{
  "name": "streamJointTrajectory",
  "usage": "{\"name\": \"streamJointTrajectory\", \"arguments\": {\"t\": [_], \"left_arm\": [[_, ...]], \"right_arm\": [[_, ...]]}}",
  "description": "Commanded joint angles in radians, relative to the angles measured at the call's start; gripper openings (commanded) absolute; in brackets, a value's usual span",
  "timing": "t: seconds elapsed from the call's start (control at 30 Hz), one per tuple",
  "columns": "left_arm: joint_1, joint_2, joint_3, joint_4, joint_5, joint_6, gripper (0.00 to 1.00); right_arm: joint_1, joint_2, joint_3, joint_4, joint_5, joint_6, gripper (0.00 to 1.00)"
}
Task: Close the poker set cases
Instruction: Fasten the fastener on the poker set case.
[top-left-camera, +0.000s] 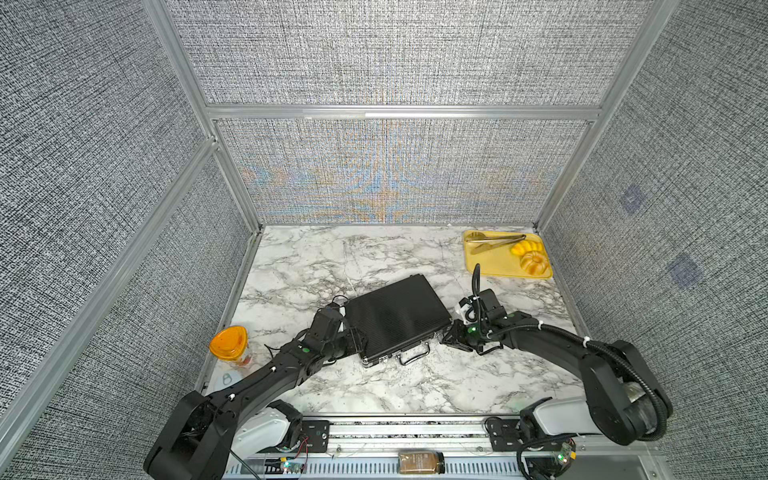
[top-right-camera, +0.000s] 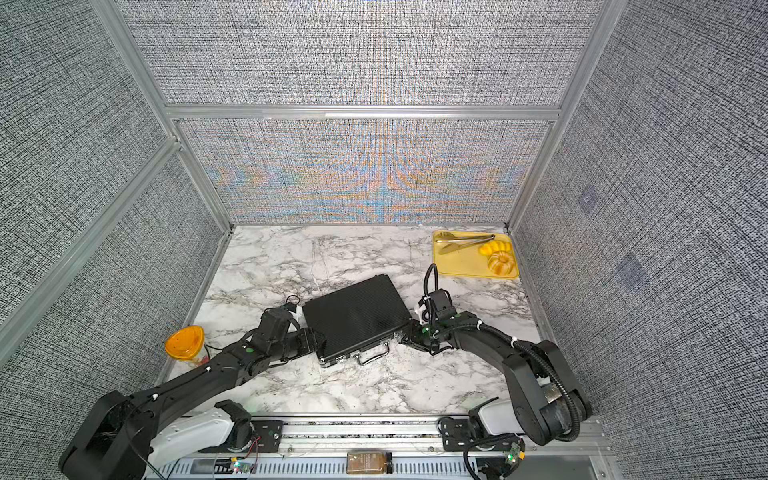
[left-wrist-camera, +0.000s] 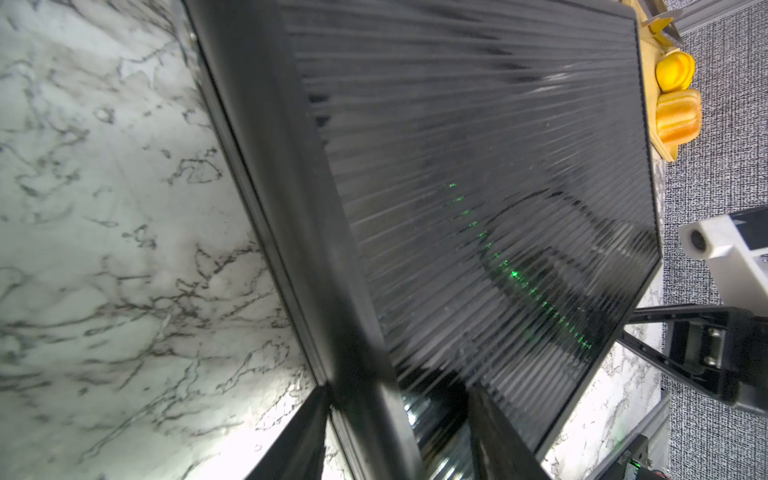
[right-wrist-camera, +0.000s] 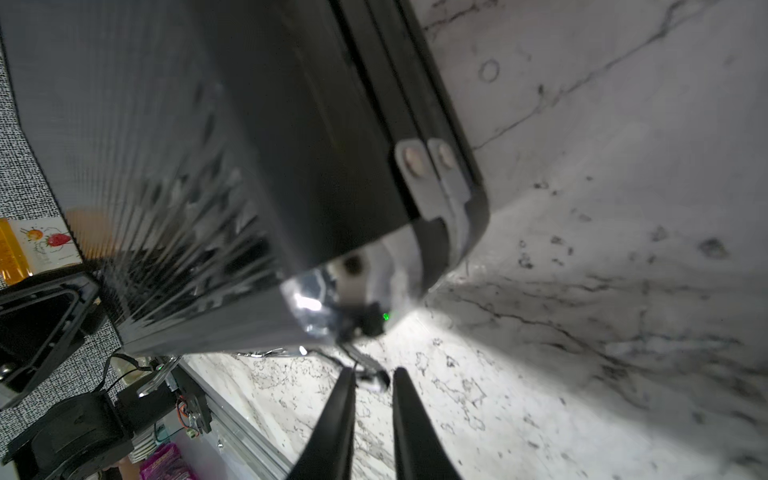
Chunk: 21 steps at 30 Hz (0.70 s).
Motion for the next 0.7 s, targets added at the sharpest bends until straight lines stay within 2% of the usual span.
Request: {"name": "streamJointTrajectory", "arguments": {"t": [0.0,0.67], "left_arm": [[-0.006,0.015,-0.014,-0.118,0.013,0.051,0.53],[-0.005,-0.005,-0.018,-0.130,0.008,0.048,0.53]], "right_arm": [[0.002,0.003,-0.004,0.029,0.005,0.015,0.21],[0.004,0.053,-0.030,0.146,0.048,0.082,0.20]]}}
